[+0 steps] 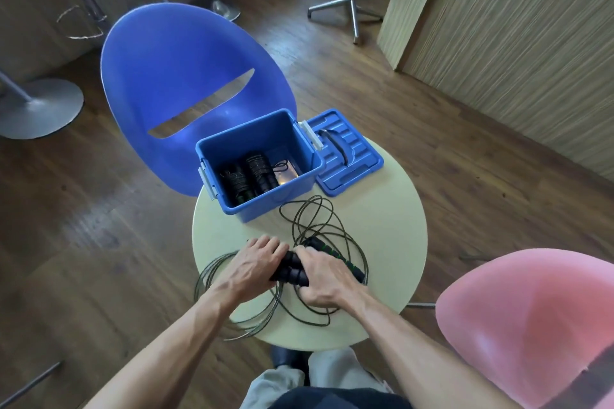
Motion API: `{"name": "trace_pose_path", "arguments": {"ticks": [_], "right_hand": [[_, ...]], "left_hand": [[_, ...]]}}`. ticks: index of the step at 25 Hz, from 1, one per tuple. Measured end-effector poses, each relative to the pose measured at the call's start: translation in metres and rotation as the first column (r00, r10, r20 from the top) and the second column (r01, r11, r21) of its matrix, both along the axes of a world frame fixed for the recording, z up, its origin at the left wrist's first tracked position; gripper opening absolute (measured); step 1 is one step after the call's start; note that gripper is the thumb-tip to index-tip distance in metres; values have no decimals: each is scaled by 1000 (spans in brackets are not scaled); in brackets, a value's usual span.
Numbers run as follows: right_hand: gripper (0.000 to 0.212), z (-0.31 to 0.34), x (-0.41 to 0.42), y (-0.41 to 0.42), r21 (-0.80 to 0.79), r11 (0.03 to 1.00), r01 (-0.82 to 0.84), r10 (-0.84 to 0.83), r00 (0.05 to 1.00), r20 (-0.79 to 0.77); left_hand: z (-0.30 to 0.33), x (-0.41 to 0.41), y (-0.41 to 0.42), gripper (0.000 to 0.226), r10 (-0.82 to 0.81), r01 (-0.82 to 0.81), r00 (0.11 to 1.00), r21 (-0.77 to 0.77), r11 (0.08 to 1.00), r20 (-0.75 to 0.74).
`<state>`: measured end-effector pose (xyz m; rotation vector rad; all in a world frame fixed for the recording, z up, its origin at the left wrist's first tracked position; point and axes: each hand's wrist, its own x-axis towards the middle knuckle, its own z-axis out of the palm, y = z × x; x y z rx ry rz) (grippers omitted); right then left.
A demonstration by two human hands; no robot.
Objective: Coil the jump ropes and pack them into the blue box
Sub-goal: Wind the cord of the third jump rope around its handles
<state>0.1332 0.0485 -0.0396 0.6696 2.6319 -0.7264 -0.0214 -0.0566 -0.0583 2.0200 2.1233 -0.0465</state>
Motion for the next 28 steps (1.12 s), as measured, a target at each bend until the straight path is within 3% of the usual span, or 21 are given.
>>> {"name": "trace_pose_path", "arguments": {"ticks": [3, 5, 7, 10, 13, 19, 23, 26, 28], "right_hand": [[53, 12, 6, 20, 289, 957, 24, -7, 998, -58], [50, 24, 10, 34, 375, 924, 81, -54, 995, -83], [40, 38, 17, 53, 360, 927, 110, -71, 990, -120], [29, 61, 29, 86, 178, 971, 163, -131, 975, -180], [29, 76, 42, 119, 102, 979, 177, -155, 968, -196], [24, 92, 60, 159, 112, 986, 123, -100, 976, -192], [24, 103, 65, 172, 246, 966, 85, -37, 980, -194], [29, 109, 60, 175, 317, 947, 53, 2, 985, -171], [36, 113, 55, 174, 275, 960, 49, -5, 988, -156]], "left_hand": [[22, 3, 30, 47, -25, 23, 999, 41, 999, 34], [41, 8, 48, 39, -30, 24, 995, 67, 997, 90], [60, 13, 68, 34, -37, 25, 989, 84, 996, 145], [82, 17, 98, 35, -14, -2, 982, 86, 996, 189], [93, 26, 121, 31, 10, -29, 985, 104, 994, 174], [120, 51, 156, 31, 77, -88, 987, 76, 993, 141], [126, 59, 169, 28, 103, -116, 984, 83, 990, 148], [129, 59, 171, 24, 116, -130, 981, 80, 988, 156], [132, 54, 170, 26, 126, -138, 978, 63, 988, 168]]}}
